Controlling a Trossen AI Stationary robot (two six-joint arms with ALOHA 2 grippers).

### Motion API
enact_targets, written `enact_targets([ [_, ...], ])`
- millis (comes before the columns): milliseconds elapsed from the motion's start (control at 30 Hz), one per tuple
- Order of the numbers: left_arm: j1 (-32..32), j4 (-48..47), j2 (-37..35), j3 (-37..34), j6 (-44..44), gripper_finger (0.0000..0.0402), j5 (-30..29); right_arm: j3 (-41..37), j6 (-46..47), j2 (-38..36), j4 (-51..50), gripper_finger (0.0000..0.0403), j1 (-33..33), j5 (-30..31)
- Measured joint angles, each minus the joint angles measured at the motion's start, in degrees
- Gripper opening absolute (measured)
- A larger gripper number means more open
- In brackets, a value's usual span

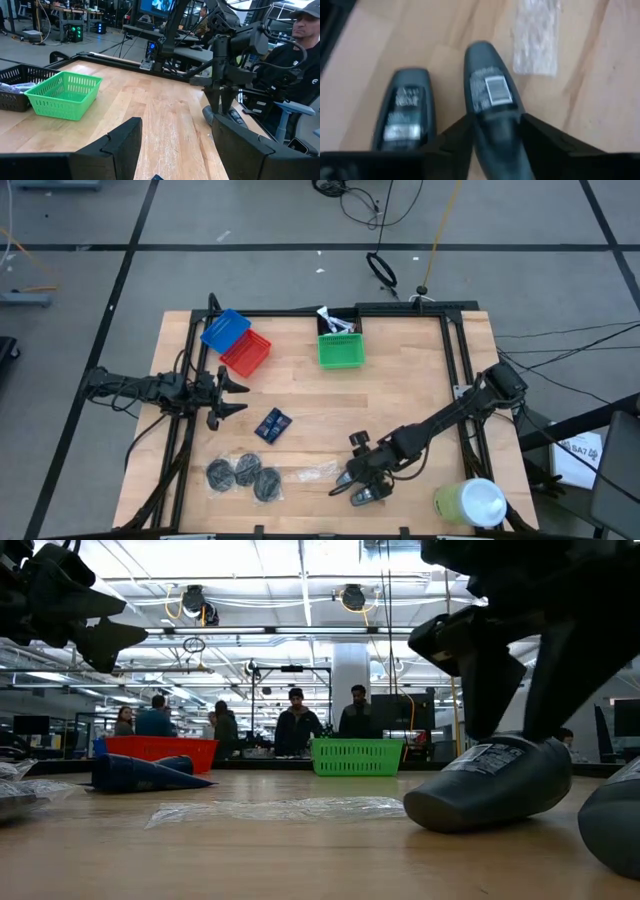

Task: Pick & Place Travel size toiletries
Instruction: Put the bottom gray deodorant into the green bin

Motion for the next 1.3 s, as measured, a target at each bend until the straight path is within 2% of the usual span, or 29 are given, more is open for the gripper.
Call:
enact_targets([
  [200,0.0,0.0,0.0,0.0,0.0,0.0237,0.0,0.0,-1.7,0.0,-0.2,0.0241,-0.1,0.2],
  [367,0.0,0.0,0.0,0.0,0.0,0.0237,0.0,-1.9,-1.3,0.0,0.4,0.0273,-0.9,0.1],
  [633,0.0,0.0,0.0,0.0,0.0,0.0237,0.0,-7.2,0.8,0.0,1.9,0.0259,-2.3,-1.2],
  [833,0.0,0.0,0.0,0.0,0.0,0.0237,0.0,-7.7,0.1,-0.9,-1.3,0.0243,-2.9,7.4],
  [967,0.0,0.0,0.0,0.0,0.0,0.0237,0.0,-7.9,1.3,-4.3,-5.2,0.0236,-3.2,5.3],
  [1067,0.0,0.0,0.0,0.0,0.0,0.0237,0.0,-7.8,4.9,-7.6,-4.8,0.0231,-1.9,1.1],
  [1300,0.0,0.0,0.0,0.0,0.0,0.0237,0.0,-7.8,14.0,-9.0,1.9,0.0239,5.2,-1.8],
])
